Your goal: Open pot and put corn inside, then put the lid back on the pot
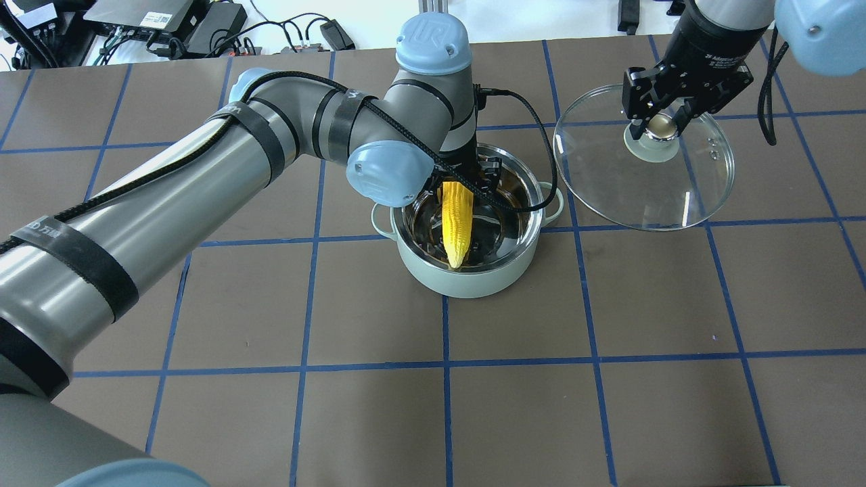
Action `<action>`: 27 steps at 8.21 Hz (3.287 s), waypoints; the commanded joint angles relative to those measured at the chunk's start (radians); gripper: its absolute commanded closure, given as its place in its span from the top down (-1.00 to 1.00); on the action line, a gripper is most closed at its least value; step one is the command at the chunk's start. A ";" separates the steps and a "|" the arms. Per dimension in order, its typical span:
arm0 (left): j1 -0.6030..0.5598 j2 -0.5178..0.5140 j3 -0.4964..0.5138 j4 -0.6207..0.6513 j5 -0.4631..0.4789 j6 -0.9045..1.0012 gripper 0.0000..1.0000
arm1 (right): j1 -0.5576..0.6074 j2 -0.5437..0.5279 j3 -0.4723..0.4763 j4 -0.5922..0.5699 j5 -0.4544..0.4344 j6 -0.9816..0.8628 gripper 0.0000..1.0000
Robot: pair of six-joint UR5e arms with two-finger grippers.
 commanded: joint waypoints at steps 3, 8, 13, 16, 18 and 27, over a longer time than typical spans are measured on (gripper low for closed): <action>0.022 0.050 0.022 -0.024 -0.007 0.081 1.00 | 0.005 0.000 0.000 -0.001 0.001 0.014 -0.34; 0.178 0.144 0.025 -0.067 0.043 0.264 1.00 | 0.279 0.112 -0.055 -0.086 0.015 0.282 -0.34; 0.368 0.306 0.023 -0.335 0.142 0.267 1.00 | 0.405 0.222 -0.064 -0.201 0.001 0.418 -0.44; 0.396 0.314 0.017 -0.351 0.153 0.269 1.00 | 0.410 0.233 -0.041 -0.217 0.000 0.436 -0.45; 0.401 0.317 0.022 -0.377 0.159 0.269 1.00 | 0.410 0.229 -0.018 -0.215 -0.005 0.432 -0.45; 0.398 0.326 0.022 -0.369 0.213 0.269 1.00 | 0.410 0.227 -0.001 -0.269 -0.019 0.445 -0.48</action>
